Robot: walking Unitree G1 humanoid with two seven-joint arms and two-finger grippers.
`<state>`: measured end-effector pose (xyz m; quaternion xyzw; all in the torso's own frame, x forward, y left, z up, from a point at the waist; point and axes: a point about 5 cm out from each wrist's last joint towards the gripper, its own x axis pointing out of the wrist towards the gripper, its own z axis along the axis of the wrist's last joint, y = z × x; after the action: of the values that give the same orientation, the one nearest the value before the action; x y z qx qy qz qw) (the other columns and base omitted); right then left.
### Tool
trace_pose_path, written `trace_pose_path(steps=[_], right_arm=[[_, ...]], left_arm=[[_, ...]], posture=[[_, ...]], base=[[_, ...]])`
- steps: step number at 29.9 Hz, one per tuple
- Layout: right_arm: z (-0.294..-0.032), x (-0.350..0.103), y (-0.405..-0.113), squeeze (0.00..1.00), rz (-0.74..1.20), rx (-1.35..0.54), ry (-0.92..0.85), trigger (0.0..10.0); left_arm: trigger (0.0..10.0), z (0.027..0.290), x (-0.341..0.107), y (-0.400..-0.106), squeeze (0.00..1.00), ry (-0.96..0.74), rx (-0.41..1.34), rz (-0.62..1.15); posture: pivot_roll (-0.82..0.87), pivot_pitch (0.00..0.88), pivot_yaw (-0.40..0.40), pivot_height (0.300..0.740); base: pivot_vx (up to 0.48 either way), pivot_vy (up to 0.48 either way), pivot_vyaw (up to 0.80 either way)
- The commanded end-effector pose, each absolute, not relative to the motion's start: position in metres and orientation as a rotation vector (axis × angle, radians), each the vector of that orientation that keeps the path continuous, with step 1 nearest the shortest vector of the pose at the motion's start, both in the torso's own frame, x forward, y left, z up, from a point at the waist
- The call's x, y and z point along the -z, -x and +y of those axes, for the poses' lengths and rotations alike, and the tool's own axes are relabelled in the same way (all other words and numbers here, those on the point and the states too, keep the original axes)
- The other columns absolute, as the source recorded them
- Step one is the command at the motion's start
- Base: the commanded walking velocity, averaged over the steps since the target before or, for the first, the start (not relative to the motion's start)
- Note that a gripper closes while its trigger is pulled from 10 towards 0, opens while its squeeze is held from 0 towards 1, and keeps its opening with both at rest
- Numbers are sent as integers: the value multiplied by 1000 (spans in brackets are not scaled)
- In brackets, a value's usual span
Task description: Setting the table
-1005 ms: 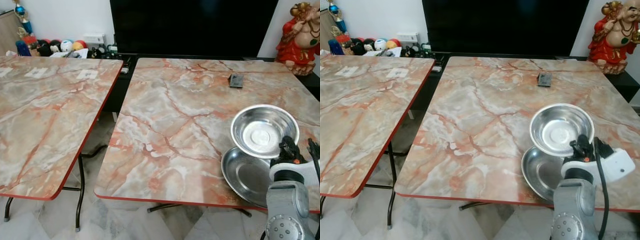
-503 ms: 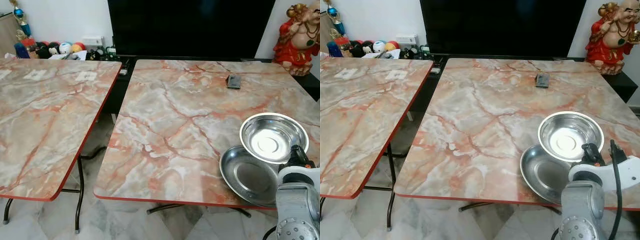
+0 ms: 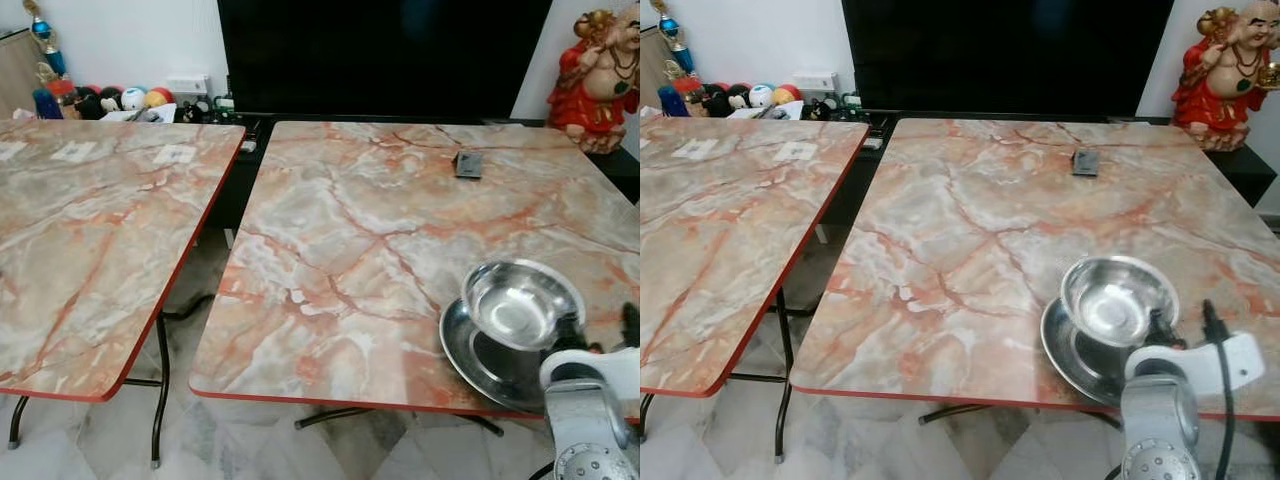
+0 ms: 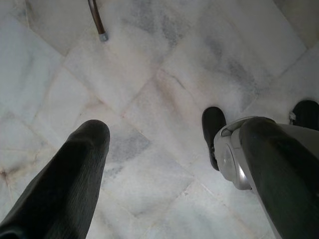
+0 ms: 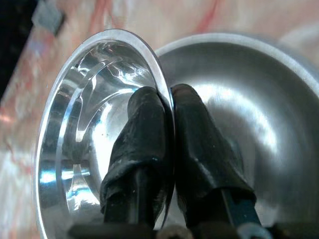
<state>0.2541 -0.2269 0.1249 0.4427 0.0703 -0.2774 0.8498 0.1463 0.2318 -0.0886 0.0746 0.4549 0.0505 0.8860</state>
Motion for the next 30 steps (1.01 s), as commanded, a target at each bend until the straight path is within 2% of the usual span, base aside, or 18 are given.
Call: trace_pose_path(steps=[1,21,30], right_arm=[[-213,-98,-239,0,274,581,-944,10000],[-223,-92,-228,0,265,637,-979,10000],[-224,-95,-235,0,222,612,-1013,10000]], left_arm=[[10000,232,91,-140,0,-167,-93,972],[10000,231,92,-140,0,-168,-91,975],[10000,235,91,-138,0,-169,-99,986]], posture=[[-57,48,-21,740],[-60,65,-17,740],[-57,63,-16,740]], base=[[0,0,0],[0,0,0],[0,0,0]])
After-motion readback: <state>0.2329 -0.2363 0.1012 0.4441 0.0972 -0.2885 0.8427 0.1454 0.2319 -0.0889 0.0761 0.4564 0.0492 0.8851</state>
